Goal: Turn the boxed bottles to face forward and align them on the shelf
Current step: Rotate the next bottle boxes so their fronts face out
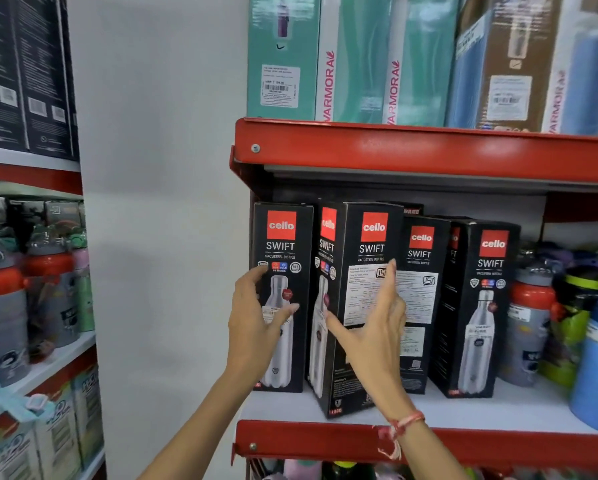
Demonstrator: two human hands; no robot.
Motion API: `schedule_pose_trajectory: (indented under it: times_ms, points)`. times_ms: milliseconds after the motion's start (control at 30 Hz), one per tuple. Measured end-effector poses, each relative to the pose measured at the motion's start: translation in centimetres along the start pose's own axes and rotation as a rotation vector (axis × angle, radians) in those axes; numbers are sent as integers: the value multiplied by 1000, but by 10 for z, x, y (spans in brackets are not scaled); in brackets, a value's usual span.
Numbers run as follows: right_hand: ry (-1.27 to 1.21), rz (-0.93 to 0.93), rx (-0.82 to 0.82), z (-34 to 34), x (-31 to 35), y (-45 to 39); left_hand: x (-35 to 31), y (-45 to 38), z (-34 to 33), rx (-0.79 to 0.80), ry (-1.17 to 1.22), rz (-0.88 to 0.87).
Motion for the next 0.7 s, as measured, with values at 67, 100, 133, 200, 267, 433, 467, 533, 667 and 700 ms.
schedule_pose_trajectory:
  times_ms: [67, 100, 133, 200, 267, 433, 467, 533, 667, 700]
  points:
    - [-110, 37, 68, 9, 6, -3, -12, 3, -9, 82, 68, -9]
    - [-158, 45, 101, 15, 8, -6, -20, 6, -14, 120, 87, -25]
    - [-203, 50, 138, 21, 10, -10, -27, 8, -20, 157, 100, -38]
    - [-271, 68, 221, 33, 15, -18, -37, 14, -33, 235, 106, -36]
    - [-330, 62, 325, 41, 16, -27, -41, 20, -48, 331, 136, -6]
    - [-449, -8, 536, 43, 0, -29, -53, 34, -72, 474, 193, -7]
    - [-456, -25, 563, 43, -5, -30, -54, 35, -72, 449, 195, -6]
    - [-454, -50, 626, 40, -13, -33, -55, 35, -71, 392, 193, -1]
    - [-448, -97, 681, 31, -20, -49, -55, 33, -78, 309, 107, 20]
    - [-439, -98, 667, 28, -22, -53, -54, 31, -81, 295, 74, 27]
Point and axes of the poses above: each hand's wrist, its own y-axis away from the middle knuckle, its own z-axis out of the back of the hand, x = y × z, the point moved 9 cm from there along -y, towards the middle knuckle, and after that the axes turned 11 degrees about -y, right-handed, at the moved point
